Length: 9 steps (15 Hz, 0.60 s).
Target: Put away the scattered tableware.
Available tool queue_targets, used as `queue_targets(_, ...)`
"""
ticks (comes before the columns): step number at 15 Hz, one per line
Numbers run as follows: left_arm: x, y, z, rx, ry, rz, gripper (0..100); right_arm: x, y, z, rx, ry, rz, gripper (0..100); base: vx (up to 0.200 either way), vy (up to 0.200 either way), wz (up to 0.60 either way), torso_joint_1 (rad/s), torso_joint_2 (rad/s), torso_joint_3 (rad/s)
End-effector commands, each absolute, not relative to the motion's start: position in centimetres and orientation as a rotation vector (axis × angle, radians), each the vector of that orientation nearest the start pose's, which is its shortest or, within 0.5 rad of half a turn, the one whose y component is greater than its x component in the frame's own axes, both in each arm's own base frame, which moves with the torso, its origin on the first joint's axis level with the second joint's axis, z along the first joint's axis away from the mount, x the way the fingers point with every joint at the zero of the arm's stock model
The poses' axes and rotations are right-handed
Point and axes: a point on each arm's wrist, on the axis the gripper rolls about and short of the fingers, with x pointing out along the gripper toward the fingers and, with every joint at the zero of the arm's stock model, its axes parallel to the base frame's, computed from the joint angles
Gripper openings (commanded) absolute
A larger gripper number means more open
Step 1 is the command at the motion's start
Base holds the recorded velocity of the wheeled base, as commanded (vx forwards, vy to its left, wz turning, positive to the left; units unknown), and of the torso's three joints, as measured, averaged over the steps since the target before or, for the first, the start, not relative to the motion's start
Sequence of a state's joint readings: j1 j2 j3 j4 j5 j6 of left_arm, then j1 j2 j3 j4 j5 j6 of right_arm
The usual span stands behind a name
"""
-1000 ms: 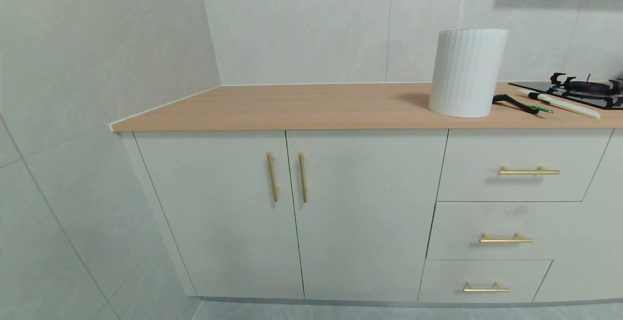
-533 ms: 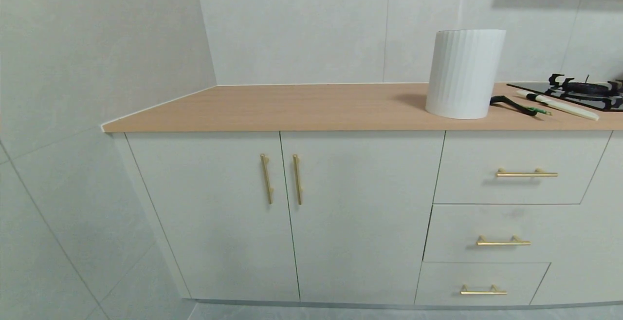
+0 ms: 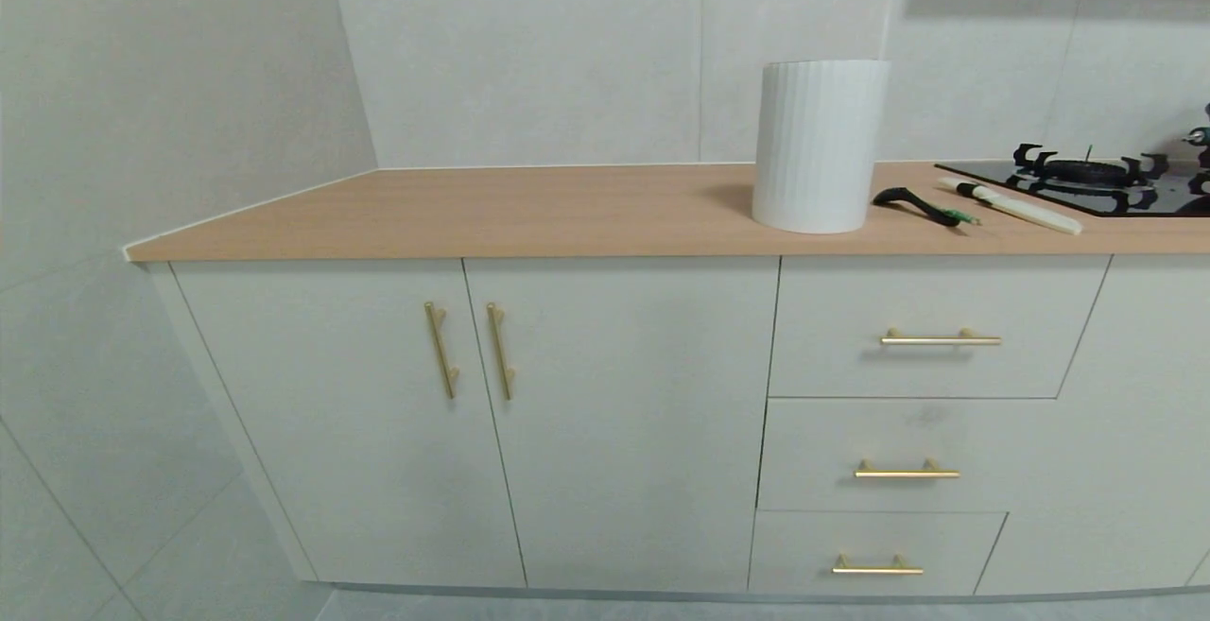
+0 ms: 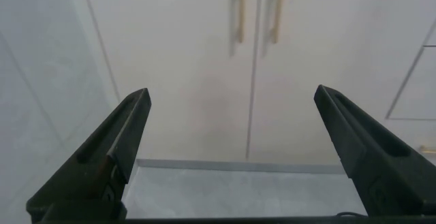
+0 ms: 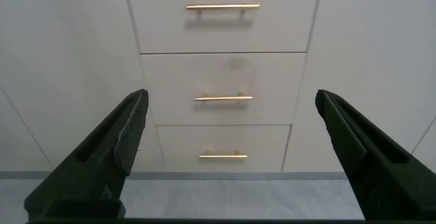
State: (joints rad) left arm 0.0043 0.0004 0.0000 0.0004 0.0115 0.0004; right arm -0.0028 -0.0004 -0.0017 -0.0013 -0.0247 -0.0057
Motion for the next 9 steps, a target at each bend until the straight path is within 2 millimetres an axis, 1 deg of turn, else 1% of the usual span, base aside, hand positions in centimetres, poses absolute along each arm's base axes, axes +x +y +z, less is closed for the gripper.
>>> queue_targets(1,-2.28,0.02,7.55,0.0,0.0,0.017,100,-2.28,-0.05,7.61,-0.006,-0.001,-0.028,100,0.0,-0.2,0.0,-0.007,0.01,0.007)
queue_targets(4,-2.28,0.02,7.55,0.0,0.0,0.017,100,-2.28,-0.05,7.61,-0.006,-0.001,-0.028,100,0.0,-0.2,0.0,-0.001,0.0,0.002)
queue_targets(9,-2.28,0.02,7.55,0.0,0.0,0.018,100,-2.29,-0.05,7.61,-0.006,-0.003,-0.028,100,0.0,0.0,0.0,0.0,0.0,0.0)
